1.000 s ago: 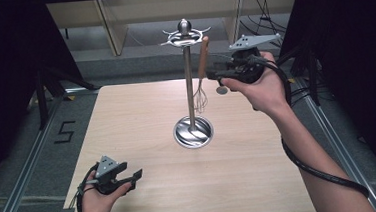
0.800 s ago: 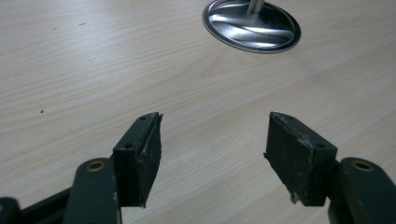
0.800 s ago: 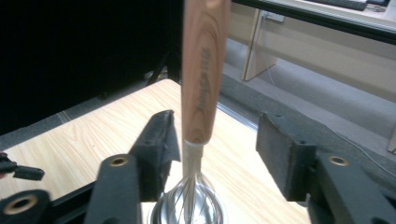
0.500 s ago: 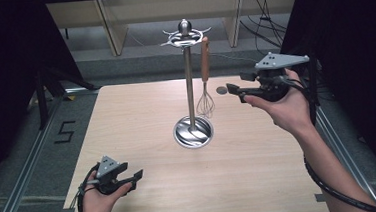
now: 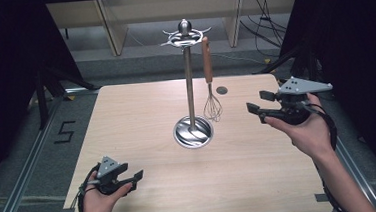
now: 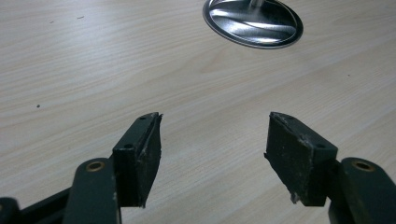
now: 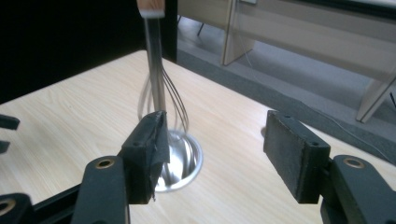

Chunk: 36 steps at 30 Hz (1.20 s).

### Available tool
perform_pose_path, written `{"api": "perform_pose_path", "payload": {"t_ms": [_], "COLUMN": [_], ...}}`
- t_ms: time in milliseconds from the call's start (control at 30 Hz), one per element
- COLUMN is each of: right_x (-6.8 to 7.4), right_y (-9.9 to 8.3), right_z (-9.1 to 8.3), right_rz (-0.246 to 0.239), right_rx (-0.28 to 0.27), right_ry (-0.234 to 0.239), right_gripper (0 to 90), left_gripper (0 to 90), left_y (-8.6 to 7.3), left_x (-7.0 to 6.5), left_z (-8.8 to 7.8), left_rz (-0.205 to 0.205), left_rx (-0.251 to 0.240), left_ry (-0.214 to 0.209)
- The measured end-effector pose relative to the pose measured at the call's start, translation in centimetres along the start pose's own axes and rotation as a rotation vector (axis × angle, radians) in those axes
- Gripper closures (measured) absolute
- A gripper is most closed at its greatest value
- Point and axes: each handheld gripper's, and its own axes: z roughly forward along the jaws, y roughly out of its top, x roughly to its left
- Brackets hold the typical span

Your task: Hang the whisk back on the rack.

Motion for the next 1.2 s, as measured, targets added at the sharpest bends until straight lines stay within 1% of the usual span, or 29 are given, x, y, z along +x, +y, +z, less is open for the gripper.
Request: {"api": "perform_pose_path", "payload": {"t_ms": [33, 67, 133, 200, 233, 333, 367, 400, 433, 467, 500, 533, 567, 600, 667, 700, 800, 833, 867, 900, 933, 967, 1000, 1033, 1067, 1100, 1133, 1167, 1200], "right_x": [-0.1, -0.3, -0.3, -0.6, -0.7, -0.9, -1.0, -1.1, -1.2, -1.3, -1.3, -1.3, -1.4, -1.3, -1.4, -1.4, -1.5, -1.5, -1.6, -1.7, -1.7, -1.8, -1.9, -2.1, -2.0, -2.2, -2.4, -2.7, -2.6], "right_y": [-0.5, -1.0, -2.0, -3.0, -3.5, -5.0, -5.4, -5.9, -6.4, -6.9, -7.4, -7.9, -8.5, -9.0, -10.1, -10.6, -12.3, -12.8, -13.3, -13.8, -14.2, -14.6, -14.9, -15.2, -15.5, -15.7, -15.9, -16.1, -16.1], "right_z": [-0.1, -0.3, -0.4, -0.5, -0.5, -0.4, -0.5, -0.3, -0.4, -0.3, -0.2, -0.1, 0.1, 0.2, 0.4, 0.5, 0.9, 1.0, 1.1, 1.1, 1.2, 1.1, 1.0, 1.0, 0.9, 0.9, 0.9, 1.0, 0.9], "right_rz": [0.014, 0.006, 0.028, 0.026, 0.032, 0.065, 0.072, 0.074, 0.068, 0.078, 0.077, 0.086, 0.073, 0.098, 0.104, 0.122, 0.144, 0.161, 0.162, 0.161, 0.173, 0.185, 0.196, 0.188, 0.21, 0.211, 0.199, 0.196, 0.242], "right_rx": [0.003, 0.01, 0.012, 0.015, 0.013, 0.02, 0.036, 0.03, 0.054, 0.053, 0.05, 0.063, 0.064, 0.077, 0.1, 0.109, 0.107, 0.125, 0.139, 0.133, 0.136, 0.147, 0.146, 0.137, 0.154, 0.156, 0.145, 0.149, 0.15], "right_ry": [0.001, -0.002, -0.007, -0.004, -0.006, -0.024, -0.026, -0.025, -0.033, -0.03, -0.037, -0.036, -0.037, -0.038, -0.036, -0.031, -0.038, -0.038, -0.041, -0.046, -0.049, -0.059, -0.062, -0.071, -0.068, -0.074, -0.083, -0.081, -0.079], "right_gripper": [40.2, 40.3, 40.3, 40.3, 40.3, 39.9, 39.7, 39.7, 39.7, 39.7, 39.7, 39.6, 39.6, 39.5, 39.2, 39.0, 38.9, 38.9, 38.9, 39.0, 39.3, 39.9, 40.7, 41.9, 43.1, 44.6, 46.0, 47.1, 48.3], "left_gripper": [34.7, 34.7, 34.7, 34.7, 34.7, 34.6, 34.6, 34.6, 34.6, 34.6, 34.6, 34.6, 34.6, 34.6, 34.5, 34.5, 34.5, 34.5, 34.5, 34.5, 34.5, 34.5, 34.5, 34.5, 34.4, 34.4, 34.4, 34.4, 34.4], "left_y": [0.0, 0.0, -0.1, -0.1, -0.1, -0.2, -0.1, -0.1, -0.1, -0.2, -0.2, -0.2, -0.2, -0.2, -0.2, -0.2, -0.2, -0.2, -0.2, -0.1, -0.1, 0.0, 0.0, 0.0, 0.0, 0.0, 0.0, 0.0, 0.0], "left_x": [0.0, 0.0, 0.1, 0.0, -0.1, -0.1, -0.1, 0.0, -0.1, -0.1, 0.0, 0.0, 0.0, 0.0, 0.0, -0.1, 0.0, 0.0, 0.1, 0.0, 0.0, 0.2, 0.2, 0.2, 0.2, 0.0, 0.0, 0.0, 0.0], "left_z": [0.0, 0.0, 0.1, 0.2, 0.2, 0.3, 0.2, 0.2, 0.2, 0.3, 0.3, 0.2, 0.3, 0.3, 0.3, 0.3, 0.3, 0.3, 0.3, 0.2, 0.2, 0.0, 0.0, 0.0, 0.0, 0.2, 0.2, 0.3, 0.3], "left_rz": [-0.003, 0.001, -0.006, -0.007, -0.019, -0.02, -0.017, -0.017, -0.023, -0.03, -0.025, -0.022, -0.024, -0.027, -0.026, -0.029, -0.03, -0.026, -0.016, -0.018, -0.013, 0.017, 0.011, 0.004, 0.003, -0.016, -0.018, -0.018, -0.014], "left_rx": [-0.003, 0.002, 0.004, 0.002, -0.009, -0.008, -0.006, -0.005, -0.01, -0.01, -0.005, -0.003, -0.004, -0.005, -0.007, -0.006, -0.007, -0.003, 0.004, 0.004, -0.002, 0.024, 0.019, 0.021, 0.019, -0.003, 0.001, -0.001, -0.001], "left_ry": [0.0, -0.002, -0.005, -0.003, -0.007, -0.004, -0.002, -0.002, -0.005, -0.006, -0.006, -0.003, -0.003, -0.003, -0.003, -0.002, -0.005, -0.007, -0.007, -0.001, -0.004, -0.004, -0.008, -0.009, -0.01, -0.013, -0.008, -0.011, -0.017]}}
